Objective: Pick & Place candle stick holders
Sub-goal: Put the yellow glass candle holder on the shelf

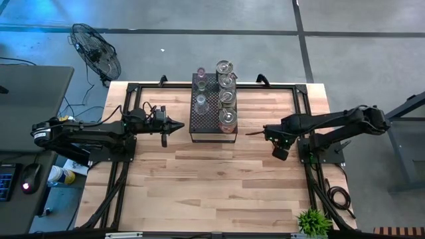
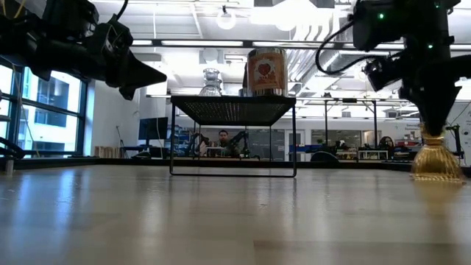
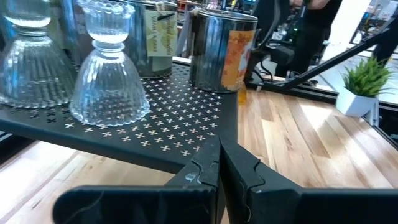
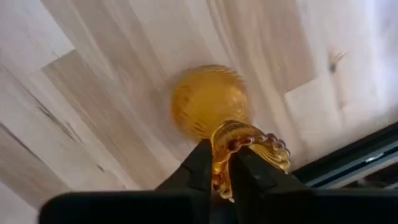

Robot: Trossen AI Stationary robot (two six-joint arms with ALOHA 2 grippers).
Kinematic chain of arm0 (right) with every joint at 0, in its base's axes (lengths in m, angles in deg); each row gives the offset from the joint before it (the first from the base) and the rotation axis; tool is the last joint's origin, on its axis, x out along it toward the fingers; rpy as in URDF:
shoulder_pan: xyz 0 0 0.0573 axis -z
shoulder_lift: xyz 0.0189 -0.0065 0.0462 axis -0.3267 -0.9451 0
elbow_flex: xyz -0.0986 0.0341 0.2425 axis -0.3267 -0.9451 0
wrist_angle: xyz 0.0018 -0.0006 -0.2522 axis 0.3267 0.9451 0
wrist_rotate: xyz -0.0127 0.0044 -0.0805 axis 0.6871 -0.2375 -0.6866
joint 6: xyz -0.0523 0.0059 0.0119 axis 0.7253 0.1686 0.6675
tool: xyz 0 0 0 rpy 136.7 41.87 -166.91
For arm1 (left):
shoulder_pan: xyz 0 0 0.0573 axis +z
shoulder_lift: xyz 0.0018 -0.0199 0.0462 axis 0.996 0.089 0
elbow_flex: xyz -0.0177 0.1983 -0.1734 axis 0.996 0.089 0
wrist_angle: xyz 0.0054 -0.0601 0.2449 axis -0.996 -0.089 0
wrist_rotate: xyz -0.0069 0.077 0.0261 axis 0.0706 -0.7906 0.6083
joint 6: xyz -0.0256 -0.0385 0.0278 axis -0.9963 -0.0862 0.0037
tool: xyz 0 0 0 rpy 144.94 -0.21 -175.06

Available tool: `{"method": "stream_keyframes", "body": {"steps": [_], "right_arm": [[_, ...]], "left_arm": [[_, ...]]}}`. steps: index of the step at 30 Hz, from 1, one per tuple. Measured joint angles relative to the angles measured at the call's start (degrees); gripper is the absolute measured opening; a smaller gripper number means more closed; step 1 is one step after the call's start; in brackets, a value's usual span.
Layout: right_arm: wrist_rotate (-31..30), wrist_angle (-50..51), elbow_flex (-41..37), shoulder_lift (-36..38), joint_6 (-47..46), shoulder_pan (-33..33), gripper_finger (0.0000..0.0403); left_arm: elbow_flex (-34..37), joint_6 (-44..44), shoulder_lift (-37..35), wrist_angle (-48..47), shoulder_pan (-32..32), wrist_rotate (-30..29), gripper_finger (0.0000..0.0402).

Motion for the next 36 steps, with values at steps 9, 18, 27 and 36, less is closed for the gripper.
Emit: {"method": "stream_keyframes", "body": {"steps": [9, 18, 27, 36], "right_arm": [[1.6, -0.28, 5.99, -0.09, 1.2, -1.04, 0.0033], [0.25, -6.15, 17.05, -8.19, -0.03, -11.93, 0.002], [-4.59, -6.09, 36.7, -32.52, 8.9, -19.14, 0.0023], [-11.26, -0.57, 57.07, -48.96, 23.69, -19.63, 0.0023]], "left_arm": [[0.0, 0.0, 0.0, -0.04, 0.01, -0.49, 0.0], [0.0, 0.01, 0.0, -0.06, 0.01, -0.53, 0.0], [0.0, 0.0, 0.02, -0.02, 0.01, -0.52, 0.0], [0.0, -0.15, 0.02, -0.48, 0.0, -0.48, 0.0]]}}
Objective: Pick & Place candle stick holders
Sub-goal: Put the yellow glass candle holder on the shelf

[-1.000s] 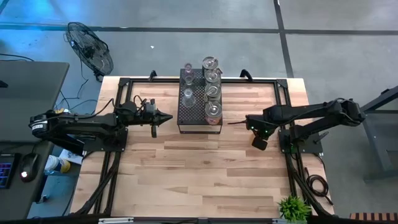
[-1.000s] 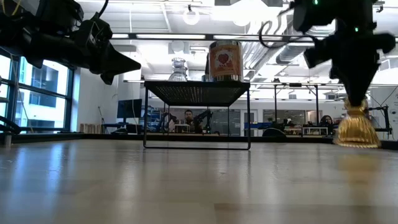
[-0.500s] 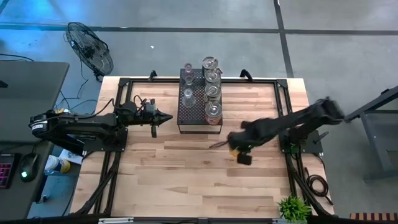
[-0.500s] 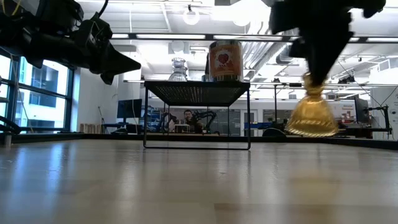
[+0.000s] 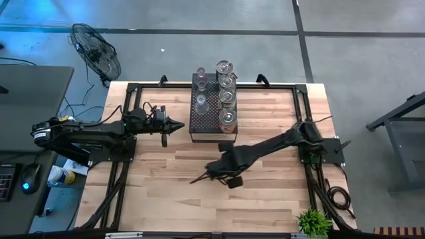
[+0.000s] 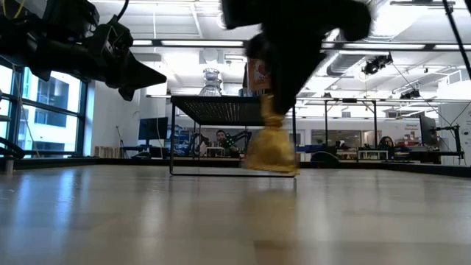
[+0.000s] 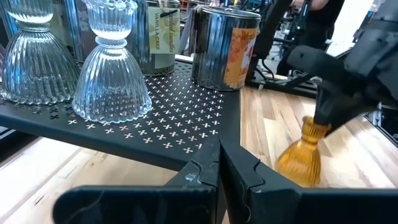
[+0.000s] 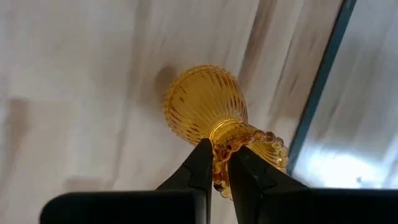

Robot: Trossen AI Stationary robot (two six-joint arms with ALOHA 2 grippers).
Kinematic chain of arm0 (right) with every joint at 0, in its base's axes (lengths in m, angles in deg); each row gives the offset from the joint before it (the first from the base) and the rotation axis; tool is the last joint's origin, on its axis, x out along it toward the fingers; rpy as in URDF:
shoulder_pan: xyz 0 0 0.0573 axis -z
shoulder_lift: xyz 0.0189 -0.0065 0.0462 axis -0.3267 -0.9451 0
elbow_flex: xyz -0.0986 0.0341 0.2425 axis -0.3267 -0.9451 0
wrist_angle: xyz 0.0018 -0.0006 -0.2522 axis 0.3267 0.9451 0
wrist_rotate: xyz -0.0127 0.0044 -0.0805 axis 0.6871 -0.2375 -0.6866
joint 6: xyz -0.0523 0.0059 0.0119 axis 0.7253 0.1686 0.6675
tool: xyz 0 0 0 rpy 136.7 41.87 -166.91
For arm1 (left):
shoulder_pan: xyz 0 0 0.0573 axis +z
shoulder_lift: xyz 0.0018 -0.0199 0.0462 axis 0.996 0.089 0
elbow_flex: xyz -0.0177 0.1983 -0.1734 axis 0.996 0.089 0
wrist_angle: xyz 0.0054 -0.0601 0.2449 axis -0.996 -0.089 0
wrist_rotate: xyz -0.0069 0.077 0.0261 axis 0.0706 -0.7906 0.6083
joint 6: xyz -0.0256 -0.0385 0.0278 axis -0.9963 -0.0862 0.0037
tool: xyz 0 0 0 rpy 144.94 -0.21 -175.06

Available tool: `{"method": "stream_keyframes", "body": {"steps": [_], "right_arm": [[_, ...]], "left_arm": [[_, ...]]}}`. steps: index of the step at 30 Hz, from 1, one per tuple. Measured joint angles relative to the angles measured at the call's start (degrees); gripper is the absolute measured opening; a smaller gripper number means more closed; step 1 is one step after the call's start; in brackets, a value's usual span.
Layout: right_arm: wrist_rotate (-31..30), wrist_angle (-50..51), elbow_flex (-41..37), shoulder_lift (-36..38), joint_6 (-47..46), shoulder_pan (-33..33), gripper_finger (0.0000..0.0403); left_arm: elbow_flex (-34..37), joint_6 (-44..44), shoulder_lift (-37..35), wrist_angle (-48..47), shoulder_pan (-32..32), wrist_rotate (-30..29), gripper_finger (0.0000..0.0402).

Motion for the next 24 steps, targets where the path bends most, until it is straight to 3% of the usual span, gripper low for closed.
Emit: {"method": "stream_keyframes", "body": {"steps": [6, 12, 24], "right_arm": [[-2.66, 0.16, 6.22, -5.83, 9.3, 3.05, 0.0027], [-2.69, -1.13, 6.93, -7.1, 13.89, 4.91, 0.0034], [-2.62, -1.6, 8.28, -7.15, 14.59, 4.54, 0.0142]], "left_arm": [[0.0, -0.02, -0.01, -1.35, 0.01, 0.04, 0.0], [0.0, -0.02, 0.0, -1.73, 0.01, 0.06, 0.0], [0.0, 0.13, 0.0, -1.7, 0.02, 0.06, 0.0]]}}
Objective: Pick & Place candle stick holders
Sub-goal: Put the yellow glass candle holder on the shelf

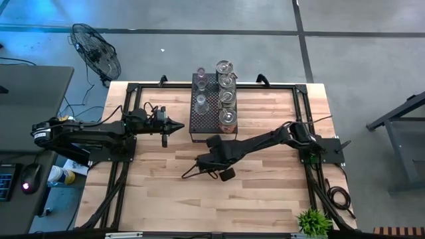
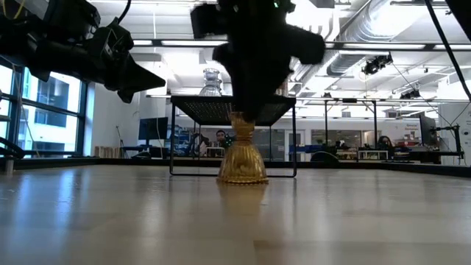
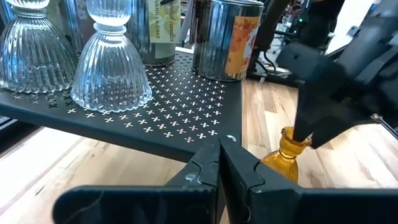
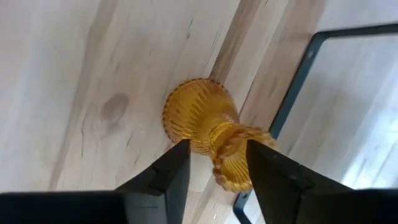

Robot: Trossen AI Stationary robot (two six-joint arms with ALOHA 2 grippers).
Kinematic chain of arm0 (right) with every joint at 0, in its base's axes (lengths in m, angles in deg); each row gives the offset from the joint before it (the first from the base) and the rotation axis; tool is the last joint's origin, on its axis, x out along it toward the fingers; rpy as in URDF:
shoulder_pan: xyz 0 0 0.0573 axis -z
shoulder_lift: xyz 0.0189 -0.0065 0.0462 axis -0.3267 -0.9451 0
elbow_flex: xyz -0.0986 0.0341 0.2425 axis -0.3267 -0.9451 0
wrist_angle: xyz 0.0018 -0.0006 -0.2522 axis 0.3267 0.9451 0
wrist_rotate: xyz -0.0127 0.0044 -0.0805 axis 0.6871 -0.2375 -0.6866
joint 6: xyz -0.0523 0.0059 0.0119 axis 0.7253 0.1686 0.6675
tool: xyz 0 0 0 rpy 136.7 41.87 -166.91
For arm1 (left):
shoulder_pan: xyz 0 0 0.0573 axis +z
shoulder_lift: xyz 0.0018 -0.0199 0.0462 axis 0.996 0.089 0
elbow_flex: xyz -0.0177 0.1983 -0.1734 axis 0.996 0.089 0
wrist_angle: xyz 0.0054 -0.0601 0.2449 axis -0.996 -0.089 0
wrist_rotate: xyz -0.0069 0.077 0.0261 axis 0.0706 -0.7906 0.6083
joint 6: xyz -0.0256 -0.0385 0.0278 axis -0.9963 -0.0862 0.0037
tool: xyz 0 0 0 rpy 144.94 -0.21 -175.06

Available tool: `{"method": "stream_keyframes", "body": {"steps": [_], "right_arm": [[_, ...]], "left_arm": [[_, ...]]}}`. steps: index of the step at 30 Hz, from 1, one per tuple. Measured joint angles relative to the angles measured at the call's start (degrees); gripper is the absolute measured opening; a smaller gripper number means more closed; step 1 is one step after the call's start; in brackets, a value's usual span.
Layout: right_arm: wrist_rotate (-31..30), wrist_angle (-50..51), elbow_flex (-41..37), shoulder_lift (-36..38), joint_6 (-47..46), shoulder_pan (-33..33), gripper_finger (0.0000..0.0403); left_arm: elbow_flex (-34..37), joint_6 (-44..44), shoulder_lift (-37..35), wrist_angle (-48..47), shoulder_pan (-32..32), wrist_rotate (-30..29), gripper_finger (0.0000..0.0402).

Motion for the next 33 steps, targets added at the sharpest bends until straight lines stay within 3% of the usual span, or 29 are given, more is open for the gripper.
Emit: {"method": "stream_keyframes", "body": {"steps": [4, 8, 11, 14, 18, 21, 29, 33], "right_arm": [[0.4, 2.82, 4.56, 0.0, -0.05, -0.02, 0.0162], [6.07, 8.21, 10.12, 0.0, -2.52, 0.13, 0.0163], [11.65, 9.71, 11.34, 1.22, -4.79, 0.37, 0.015], [12.2, 7.22, 7.71, 4.92, -5.42, -0.35, 0.0119], [11.68, -1.07, -3.85, 13.64, -8.73, -1.2, 0.0052], [13.05, -12.95, -16.31, 22.44, -11.55, -1.43, 0.0009], [13.83, -50.74, -53.17, 47.55, -17.6, -0.8, 0.0004], [15.63, -69.61, -69.31, 57.66, -17.64, 1.44, 0.0006]], "left_arm": [[0.0, 0.02, -0.02, 0.01, 0.0, 0.0, 0.0], [0.0, 0.02, 0.0, 0.0, 0.01, 0.07, 0.0], [0.0, 0.02, -0.01, 0.0, -0.01, 0.09, 0.0], [0.0, 0.02, -0.02, -0.09, 0.01, 0.11, 0.0], [0.0, 0.02, -0.01, -0.35, -0.02, 0.09, 0.0], [0.0, 0.02, 0.0, -0.36, 0.01, 0.09, 0.0], [-0.02, -1.06, -0.02, -0.88, -0.01, 0.17, 0.0], [-2.34, -1.74, 0.0, -5.83, -0.32, 2.77, 0.0]]}}
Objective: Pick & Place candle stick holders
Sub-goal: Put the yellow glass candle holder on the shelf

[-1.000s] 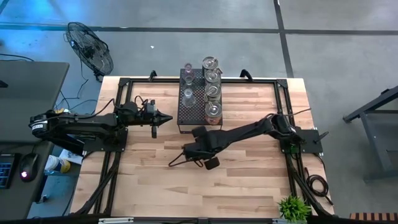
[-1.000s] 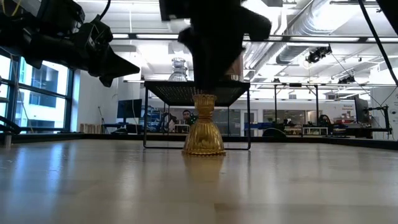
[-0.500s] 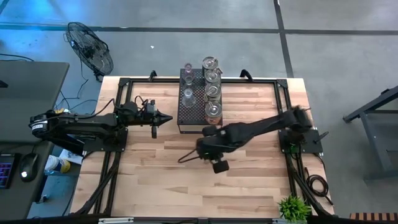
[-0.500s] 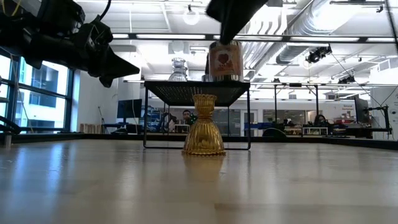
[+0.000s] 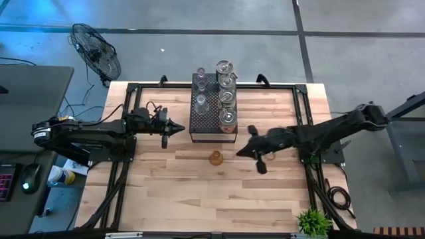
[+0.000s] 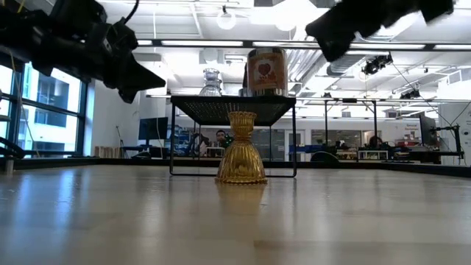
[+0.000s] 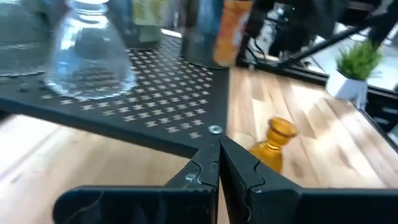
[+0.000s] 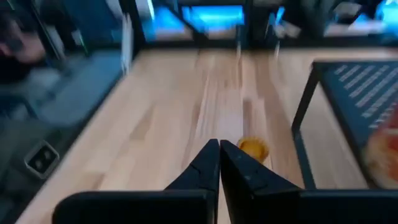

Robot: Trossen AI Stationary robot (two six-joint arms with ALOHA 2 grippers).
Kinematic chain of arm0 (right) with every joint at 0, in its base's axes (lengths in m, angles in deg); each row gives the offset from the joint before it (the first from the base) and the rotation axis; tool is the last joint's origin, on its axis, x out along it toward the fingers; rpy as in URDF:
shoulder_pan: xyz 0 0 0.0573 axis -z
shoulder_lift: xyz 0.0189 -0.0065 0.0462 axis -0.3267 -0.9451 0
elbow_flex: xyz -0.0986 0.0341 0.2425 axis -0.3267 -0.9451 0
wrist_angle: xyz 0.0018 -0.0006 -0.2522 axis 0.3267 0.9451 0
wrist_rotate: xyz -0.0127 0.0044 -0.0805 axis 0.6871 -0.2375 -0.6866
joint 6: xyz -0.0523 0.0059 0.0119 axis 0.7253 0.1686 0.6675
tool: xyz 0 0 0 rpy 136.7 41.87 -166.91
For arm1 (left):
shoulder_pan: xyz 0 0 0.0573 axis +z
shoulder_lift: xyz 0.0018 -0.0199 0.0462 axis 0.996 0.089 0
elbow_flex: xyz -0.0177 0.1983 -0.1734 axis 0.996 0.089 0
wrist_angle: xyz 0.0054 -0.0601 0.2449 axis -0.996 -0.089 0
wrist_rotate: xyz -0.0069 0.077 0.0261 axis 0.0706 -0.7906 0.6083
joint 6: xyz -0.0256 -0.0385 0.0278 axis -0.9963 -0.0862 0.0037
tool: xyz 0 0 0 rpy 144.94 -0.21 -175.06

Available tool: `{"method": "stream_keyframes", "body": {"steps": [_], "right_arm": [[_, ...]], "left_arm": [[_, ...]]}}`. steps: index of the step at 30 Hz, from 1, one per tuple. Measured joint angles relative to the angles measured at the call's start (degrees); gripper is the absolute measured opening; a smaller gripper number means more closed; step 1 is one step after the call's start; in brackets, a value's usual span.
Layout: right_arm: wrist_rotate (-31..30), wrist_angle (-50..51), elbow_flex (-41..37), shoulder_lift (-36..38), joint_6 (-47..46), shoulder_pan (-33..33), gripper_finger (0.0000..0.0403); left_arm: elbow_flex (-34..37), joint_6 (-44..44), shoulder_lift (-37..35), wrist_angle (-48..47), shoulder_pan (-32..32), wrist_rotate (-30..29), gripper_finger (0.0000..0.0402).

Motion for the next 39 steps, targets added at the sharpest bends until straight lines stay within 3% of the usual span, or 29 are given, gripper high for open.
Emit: {"method": "stream_keyframes", "body": {"steps": [2, 6, 10, 13, 15, 21, 28, 34, 39], "right_arm": [[2.01, -9.34, -7.23, 3.96, 0.0, 1.92, 0.0002], [3.7, -26.66, -19.26, 9.77, -1.2, 6.16, 0.0002], [-4.81, -36.91, -27.17, 12.96, -5.0, 9.23, 0.0001], [-13.89, -39.1, -30.72, 14.38, -8.19, 10.99, 0.0001], [-16.51, -40.18, -32.45, 14.84, -8.53, 12.11, 0.0001], [-15.98, -44.15, -35.35, 15.1, -8.78, 15.13, 0.0001], [-14.97, -44.05, -35.63, 15.08, -4.35, 15.63, 0.0001], [-12.89, -44.03, -35.63, 15.08, -3.97, 15.61, 0.0001], [-12.75, -43.9, -35.6, 15.08, -2.58, 15.61, 0.0001]], "left_arm": [[-1.97, 0.27, 0.34, -4.01, -1.79, -0.92, 0.0], [-6.32, 1.62, 1.77, -11.1, -7.56, -8.78, 0.0], [-9.98, 1.81, 2.98, -13.74, -12.63, -14.06, 0.0], [-12.15, 1.68, 4.02, -14.96, -15.72, -17.1, 0.0], [-13.85, 1.28, 4.86, -17.54, -17.54, -19.14, 0.0], [-19.91, -1.53, 11.1, -25.03, -22.7, -25.33, 0.0], [-27.32, -6.34, 22.67, -27.15, -26.51, -26.56, 0.0007], [-35.72, -8.24, 31.04, -33.14, -28.56, -28.71, 0.006], [-42.6, -4.1, 37.2, -34.18, -30.5, -28.85, 0.0107]]}}
